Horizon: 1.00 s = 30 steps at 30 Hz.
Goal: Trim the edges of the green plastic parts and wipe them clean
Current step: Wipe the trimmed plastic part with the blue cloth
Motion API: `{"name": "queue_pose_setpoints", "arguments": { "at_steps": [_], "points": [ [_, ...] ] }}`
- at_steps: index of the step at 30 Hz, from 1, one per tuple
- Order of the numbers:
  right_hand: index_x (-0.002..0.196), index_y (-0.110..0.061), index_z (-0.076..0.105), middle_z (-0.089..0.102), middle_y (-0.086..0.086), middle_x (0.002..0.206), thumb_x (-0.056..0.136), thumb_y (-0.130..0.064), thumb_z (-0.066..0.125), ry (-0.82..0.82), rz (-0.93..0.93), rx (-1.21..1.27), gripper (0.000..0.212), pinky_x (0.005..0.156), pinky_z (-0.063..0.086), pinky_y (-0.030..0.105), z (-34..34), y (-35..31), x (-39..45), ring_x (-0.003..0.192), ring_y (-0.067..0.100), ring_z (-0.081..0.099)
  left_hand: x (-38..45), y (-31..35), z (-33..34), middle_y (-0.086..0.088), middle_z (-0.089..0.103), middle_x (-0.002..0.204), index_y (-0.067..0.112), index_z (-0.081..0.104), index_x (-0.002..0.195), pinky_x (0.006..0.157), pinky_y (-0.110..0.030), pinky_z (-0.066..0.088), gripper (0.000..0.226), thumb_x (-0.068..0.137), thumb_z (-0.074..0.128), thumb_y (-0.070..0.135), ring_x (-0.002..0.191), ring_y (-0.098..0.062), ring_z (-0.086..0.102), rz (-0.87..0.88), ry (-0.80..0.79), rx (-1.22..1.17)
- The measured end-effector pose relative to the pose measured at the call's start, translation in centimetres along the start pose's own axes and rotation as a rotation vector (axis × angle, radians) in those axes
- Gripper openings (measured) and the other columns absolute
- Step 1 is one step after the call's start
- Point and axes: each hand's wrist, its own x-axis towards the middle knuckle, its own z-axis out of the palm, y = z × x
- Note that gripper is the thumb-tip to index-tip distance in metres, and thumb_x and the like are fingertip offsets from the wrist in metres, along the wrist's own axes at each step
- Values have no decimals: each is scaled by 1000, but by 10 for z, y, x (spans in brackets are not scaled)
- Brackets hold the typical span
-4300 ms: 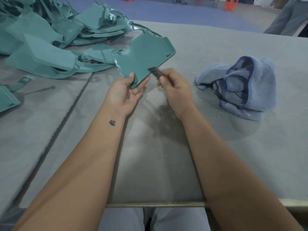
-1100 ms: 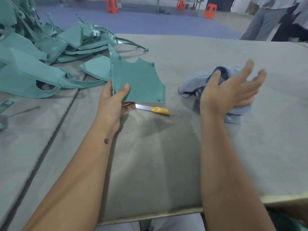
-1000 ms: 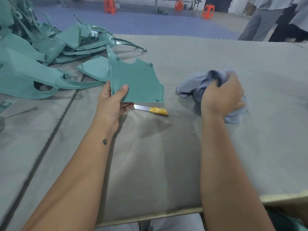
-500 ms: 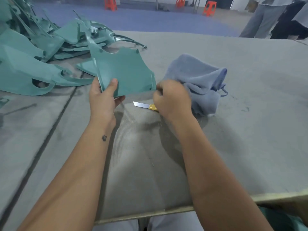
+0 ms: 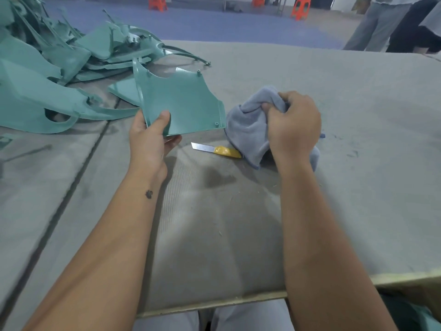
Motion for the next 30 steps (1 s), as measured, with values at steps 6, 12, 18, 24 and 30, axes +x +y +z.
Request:
{"name": "queue_pose_setpoints", "arguments": {
  "at_steps": [6, 12, 18, 24, 30],
  "points": [
    [93, -21, 71, 57, 0, 103, 97, -34, 45, 155, -194, -241, 29, 77, 19, 26, -1, -6, -4, 96, 21, 49, -3, 1, 1, 5, 69, 101, 31, 62, 100, 62, -25, 54, 20, 93, 58, 12, 85, -15, 67, 41, -52, 61],
    [113, -19, 68, 60, 0, 122, 88, -4, 44, -80, -298, 61, 38, 98, 34, 24, -15, -35, 10, 113, 20, 52, -9, 0, 3, 15, 69, 95, 27, 59, 109, 63, -23, 57, 22, 95, 57, 10, 76, 2, 68, 90, -91, 167],
    [101, -27, 69, 67, 1, 96, 78, -12, 58, -653, -195, -572, 29, 82, 40, 33, -20, -46, 24, 96, 28, 57, -13, -1, 3, 14, 67, 95, 26, 58, 108, 57, -18, 52, 22, 95, 57, 8, 72, 7, 66, 104, -118, 187],
    [84, -14, 61, 60, 9, 88, 96, -34, 46, -151, -263, -525, 28, 79, 32, 36, -18, -49, 27, 95, 33, 55, -8, -7, 2, 15, 68, 93, 31, 60, 98, 57, -16, 50, 20, 92, 60, 12, 72, 6, 65, 107, -120, 258],
    [93, -17, 56, 62, 11, 101, 98, -39, 38, -111, -344, -216, 29, 69, 29, 35, 13, -64, -4, 96, 33, 54, -9, -7, 4, 9, 71, 95, 23, 62, 105, 70, -23, 55, 25, 91, 55, 3, 82, -6, 69, 34, -162, 211]
  ]
}}
